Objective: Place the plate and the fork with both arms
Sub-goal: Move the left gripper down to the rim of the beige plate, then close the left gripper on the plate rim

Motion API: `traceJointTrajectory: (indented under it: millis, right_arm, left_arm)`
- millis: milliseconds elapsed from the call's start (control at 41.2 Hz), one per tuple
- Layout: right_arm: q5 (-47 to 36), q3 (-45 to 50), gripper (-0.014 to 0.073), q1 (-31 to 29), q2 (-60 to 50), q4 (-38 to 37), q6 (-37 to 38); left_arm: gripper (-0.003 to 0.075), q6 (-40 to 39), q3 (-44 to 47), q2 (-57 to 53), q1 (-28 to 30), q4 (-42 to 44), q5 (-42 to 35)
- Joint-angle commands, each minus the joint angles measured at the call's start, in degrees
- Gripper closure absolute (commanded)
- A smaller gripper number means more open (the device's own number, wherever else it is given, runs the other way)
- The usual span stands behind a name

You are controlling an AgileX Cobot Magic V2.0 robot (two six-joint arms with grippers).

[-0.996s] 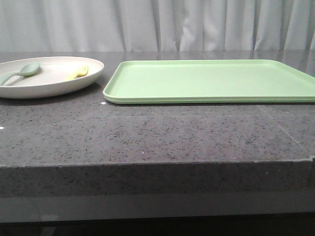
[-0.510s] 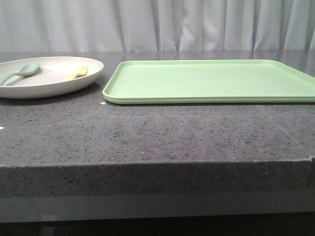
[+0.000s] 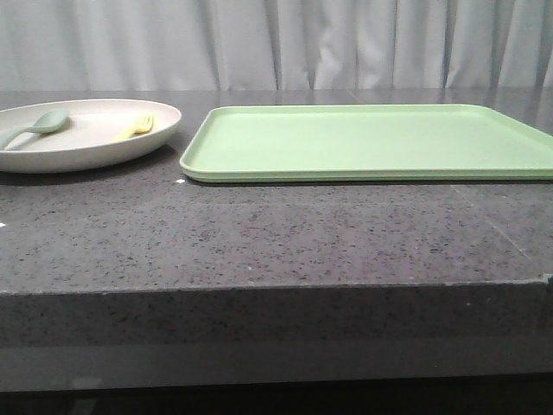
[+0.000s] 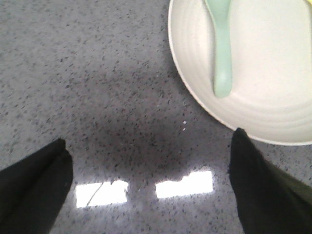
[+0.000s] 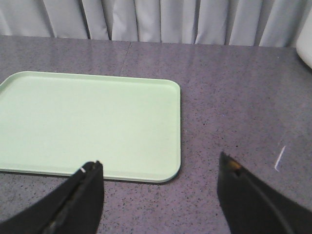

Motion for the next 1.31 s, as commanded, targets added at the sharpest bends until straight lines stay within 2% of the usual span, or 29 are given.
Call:
traceJointTrajectory:
  millis: [0, 316, 583, 899, 972, 1166, 1287]
  right_arm:
    - [-4.69, -1.99, 0.0074, 0.07, 0.84, -0.58, 0.0]
    - [-4.69, -1.99, 0.0074, 0.07, 0.84, -0.58, 0.0]
    - [-4.69, -1.99, 0.0074, 0.07, 0.84, -0.58, 0.0]
    - [-4.69, -1.99, 0.0074, 0.07, 0.84, -0.58, 0.0]
    - [-4.69, -1.99, 0.0074, 0.07, 0.84, -0.58, 0.0]
    - [-4.69, -1.99, 0.0074, 0.07, 0.84, -0.58, 0.0]
    - [-4.69, -1.99, 0.0074, 0.07, 0.84, -0.58, 0.0]
  left_arm:
    - [0.009, 2.38, -7.27, 4.1, 0.86, -4.59, 2.04]
    - [0.0099, 2.51, -19.9, 18.47, 0.51, -8.74, 5.12]
    - [0.0227, 2.51, -26.21, 25.99, 0.29, -12.59, 5.4]
    - [0.0315, 3.41, -26.81, 29.16, -2.05, -12.45, 4.77]
    - [0.0361, 3.41, -26.81, 29.16, -2.23, -12.45, 4.77]
    - [0.0552, 3.41, -26.81, 29.16, -2.7, -12.19, 4.77]
    - [0.0633, 3.41, -26.81, 29.16, -2.7, -11.81, 4.77]
